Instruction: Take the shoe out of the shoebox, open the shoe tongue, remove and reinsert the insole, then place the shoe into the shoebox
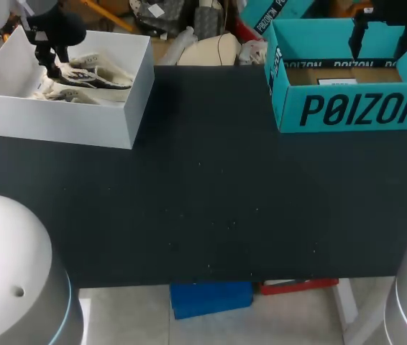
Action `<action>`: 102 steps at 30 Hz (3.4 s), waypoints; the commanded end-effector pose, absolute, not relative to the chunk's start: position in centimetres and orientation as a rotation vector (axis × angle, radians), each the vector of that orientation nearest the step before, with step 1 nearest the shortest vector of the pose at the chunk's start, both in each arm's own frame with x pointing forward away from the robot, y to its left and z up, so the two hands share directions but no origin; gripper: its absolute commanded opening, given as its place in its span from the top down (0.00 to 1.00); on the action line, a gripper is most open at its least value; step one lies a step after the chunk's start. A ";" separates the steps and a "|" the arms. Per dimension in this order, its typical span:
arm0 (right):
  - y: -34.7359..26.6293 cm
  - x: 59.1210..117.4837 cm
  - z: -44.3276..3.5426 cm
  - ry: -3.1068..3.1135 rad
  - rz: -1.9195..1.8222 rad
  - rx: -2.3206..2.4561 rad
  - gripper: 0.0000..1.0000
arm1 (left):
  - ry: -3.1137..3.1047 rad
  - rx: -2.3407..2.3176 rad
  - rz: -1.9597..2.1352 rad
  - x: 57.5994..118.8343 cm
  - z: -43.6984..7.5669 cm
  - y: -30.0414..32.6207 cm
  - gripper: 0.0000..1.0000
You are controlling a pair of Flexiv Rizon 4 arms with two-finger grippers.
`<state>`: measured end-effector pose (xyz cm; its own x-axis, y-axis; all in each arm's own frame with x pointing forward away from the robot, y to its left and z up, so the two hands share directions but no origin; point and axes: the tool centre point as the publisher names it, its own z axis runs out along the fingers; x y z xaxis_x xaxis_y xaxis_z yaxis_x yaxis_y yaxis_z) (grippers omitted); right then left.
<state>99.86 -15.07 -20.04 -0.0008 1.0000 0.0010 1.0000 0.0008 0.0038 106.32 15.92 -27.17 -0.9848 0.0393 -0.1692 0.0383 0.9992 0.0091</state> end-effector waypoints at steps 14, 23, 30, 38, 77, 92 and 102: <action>-15.0 99.9 -20.0 2.221 0.003 2.220 0.00 | 3.019 0.106 0.029 109.5 -34.0 14.7 0.52; -15.0 99.9 -20.0 2.221 0.003 2.220 0.00 | 3.042 0.101 0.027 110.4 -36.9 14.5 0.55; -15.0 99.9 -20.0 2.221 0.003 2.220 0.00 | 3.059 0.136 0.050 110.8 -38.9 14.8 0.56; -15.0 99.9 -20.0 2.221 0.003 2.220 0.00 | 3.076 0.198 0.061 110.9 -39.9 14.9 0.71; -15.0 99.9 -20.0 2.221 0.003 2.220 0.00 | 2.945 -0.040 -0.054 101.4 -12.4 5.1 1.00; -15.0 99.9 -20.0 2.221 0.003 2.220 0.00 | 3.097 0.060 -0.028 88.2 -17.9 -10.7 1.00; -15.0 99.9 -20.0 2.221 0.003 2.220 0.00 | 3.182 0.142 -0.017 86.5 -24.2 -16.6 1.00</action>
